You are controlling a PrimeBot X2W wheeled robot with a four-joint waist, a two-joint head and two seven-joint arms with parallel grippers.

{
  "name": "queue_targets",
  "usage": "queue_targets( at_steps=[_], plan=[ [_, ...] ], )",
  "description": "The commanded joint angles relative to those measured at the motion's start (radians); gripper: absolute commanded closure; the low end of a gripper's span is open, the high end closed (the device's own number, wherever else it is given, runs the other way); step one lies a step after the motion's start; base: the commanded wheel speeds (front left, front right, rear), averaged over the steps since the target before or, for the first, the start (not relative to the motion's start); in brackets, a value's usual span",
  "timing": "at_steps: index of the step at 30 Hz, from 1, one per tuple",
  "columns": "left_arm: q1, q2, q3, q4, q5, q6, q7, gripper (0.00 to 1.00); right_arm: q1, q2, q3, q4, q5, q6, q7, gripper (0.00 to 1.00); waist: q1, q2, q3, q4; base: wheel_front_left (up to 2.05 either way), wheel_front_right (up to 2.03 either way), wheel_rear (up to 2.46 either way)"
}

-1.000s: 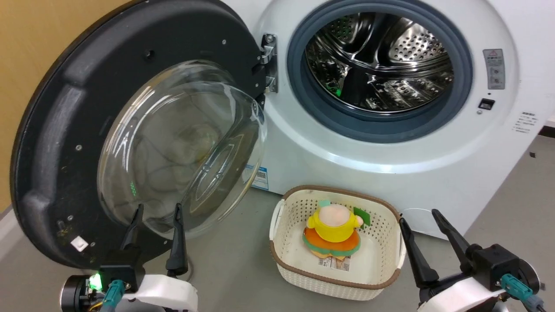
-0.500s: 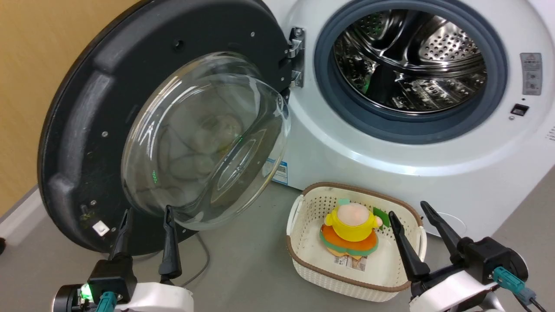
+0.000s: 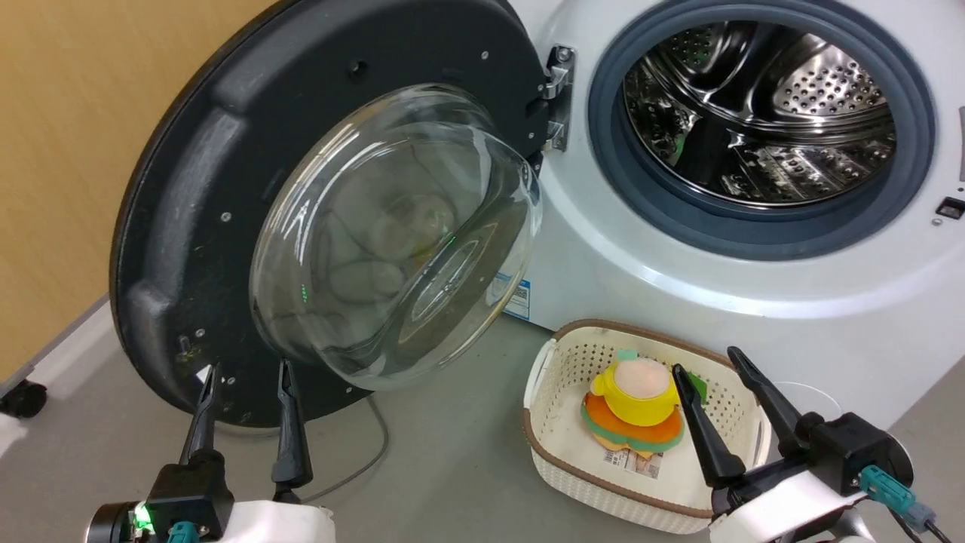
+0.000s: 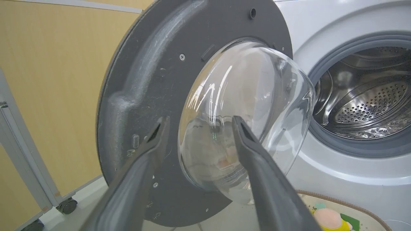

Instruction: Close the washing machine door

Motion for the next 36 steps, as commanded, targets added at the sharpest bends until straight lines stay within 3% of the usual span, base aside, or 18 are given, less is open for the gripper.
queue_targets(
  at_steps=[1,36],
  plan=[
    [0.013,0.0,-0.002,-0.009,-0.005,0.008,-0.01,0.0,-0.016,-0.01,0.007,0.002,0.011,0.001,-0.012,0.0,-0.0001,0.0,0.001,0.009,0.0,0.0,0.0],
    [0.04,0.0,-0.024,-0.042,-0.024,0.041,-0.085,0.0,-0.008,-0.04,0.06,0.007,0.095,0.001,-0.086,0.0,-0.0001,0.0,0.005,0.16,0.0,0.0,0.0]
  ],
)
